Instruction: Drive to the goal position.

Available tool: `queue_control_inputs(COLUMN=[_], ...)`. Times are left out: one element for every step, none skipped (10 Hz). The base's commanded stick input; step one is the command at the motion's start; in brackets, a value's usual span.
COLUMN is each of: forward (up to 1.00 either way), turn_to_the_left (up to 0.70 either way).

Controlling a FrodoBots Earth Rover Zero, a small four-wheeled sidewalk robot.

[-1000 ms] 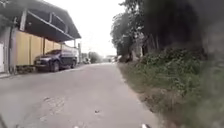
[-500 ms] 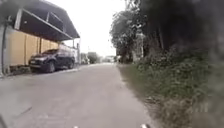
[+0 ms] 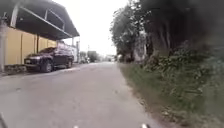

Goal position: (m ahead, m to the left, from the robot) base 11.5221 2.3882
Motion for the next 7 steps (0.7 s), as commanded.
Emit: queue_control_inputs(forward=[1.0,1.0,1.0,1.0,1.0,1.0,1.0], turn_to_the_left=[0.0,0.0,0.0,0.0,0.0,0.0,0.0])
